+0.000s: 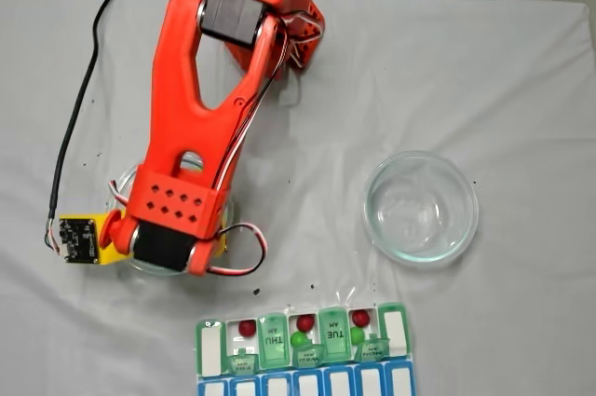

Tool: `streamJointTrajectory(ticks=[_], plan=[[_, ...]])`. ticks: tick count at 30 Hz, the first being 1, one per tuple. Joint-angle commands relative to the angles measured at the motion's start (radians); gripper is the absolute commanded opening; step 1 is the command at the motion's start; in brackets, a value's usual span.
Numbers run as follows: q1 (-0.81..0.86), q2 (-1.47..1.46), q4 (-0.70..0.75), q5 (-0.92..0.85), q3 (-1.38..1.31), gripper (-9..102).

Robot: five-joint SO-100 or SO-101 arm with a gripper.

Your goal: Sort medicines into box.

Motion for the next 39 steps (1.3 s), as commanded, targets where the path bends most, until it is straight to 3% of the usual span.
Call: streamJointTrajectory(ticks=[1, 11, 22, 26, 33, 39], plan=[[0.015, -0.014, 0.06, -0.015, -0.067, 0], [0.032, 0.187, 0.021, 0.003, -0.083, 0], [0.041, 0.523, 0.06, -0.098, -0.256, 0], [-0.015, 0.634, -0.057, -0.043, -0.187, 0], [-0.207, 0.788, -0.499, 0.075, 0.199, 0], [-0.244, 0.73, -0.652, 0.089, 0.278, 0]])
